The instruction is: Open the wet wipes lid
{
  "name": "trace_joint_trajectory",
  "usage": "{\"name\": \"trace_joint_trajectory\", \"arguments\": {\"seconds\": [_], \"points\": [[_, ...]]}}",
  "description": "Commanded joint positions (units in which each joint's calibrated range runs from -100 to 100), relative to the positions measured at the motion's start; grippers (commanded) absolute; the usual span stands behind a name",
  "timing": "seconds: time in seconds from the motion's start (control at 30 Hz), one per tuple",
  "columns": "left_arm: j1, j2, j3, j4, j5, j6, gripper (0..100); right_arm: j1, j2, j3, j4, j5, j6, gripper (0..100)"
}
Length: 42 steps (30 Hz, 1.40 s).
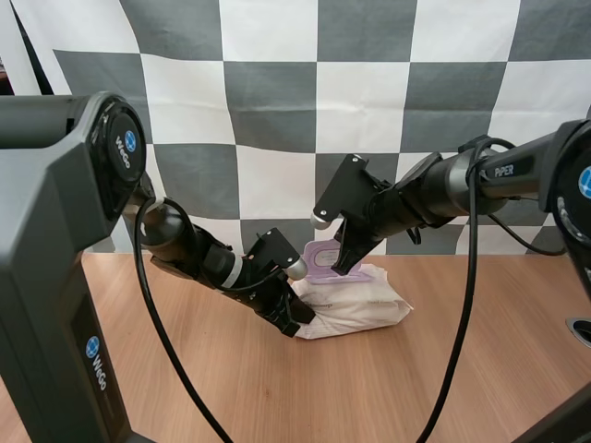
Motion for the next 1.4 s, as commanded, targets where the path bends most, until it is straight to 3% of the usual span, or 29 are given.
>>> {"name": "trace_joint_trajectory", "arguments": {"seconds": [0.0, 0.47, 0.83, 0.97, 1.07, 1.17, 1.23, 1.3, 1.37], "points": [[0.03, -0.09, -0.04, -0.02, 0.23, 0.48, 0, -0.02, 1.92, -0.72, 0.35, 0.32, -0.02, 0], [0.03, -0.09, -0.04, -0.14, 0.26, 0.88, 0, -0.02, 12.71, -1.38, 5.65, -1.00, -0.02, 0], [0.03, -0.09, -0.04, -0.56, 0.04, 0.88, 0, -0.02, 13.21, -1.21, 6.19, -0.06, -0.02, 0], [0.03, -0.09, -0.04, -0.41, 0.04, 0.88, 0, -0.02, 8.16, -1.21, 6.19, -5.33, -0.02, 0], [0.03, -0.09, -0.04, -0.25, 0.19, 0.88, 0, -0.02, -1.74, -1.21, 5.04, -8.99, -0.02, 0], [0.03, -0.09, -0.04, -0.25, 1.10, 0.88, 1, -0.02, -10.96, -1.21, -1.50, -8.97, 1.26, 0], [0.03, -0.09, -0.04, -0.25, 2.63, 0.88, 9, -0.02, -18.47, -1.21, -8.52, -8.62, 8.69, 0], [0.03, -0.09, -0.04, -0.02, 5.29, 0.88, 27, -0.02, -24.66, -1.21, -15.68, -7.16, 14.53, 0], [0.03, -0.22, -0.18, 0.58, 8.12, 0.88, 61, -0.02, -31.32, -1.21, -22.96, -2.91, 20.05, 0]]}}
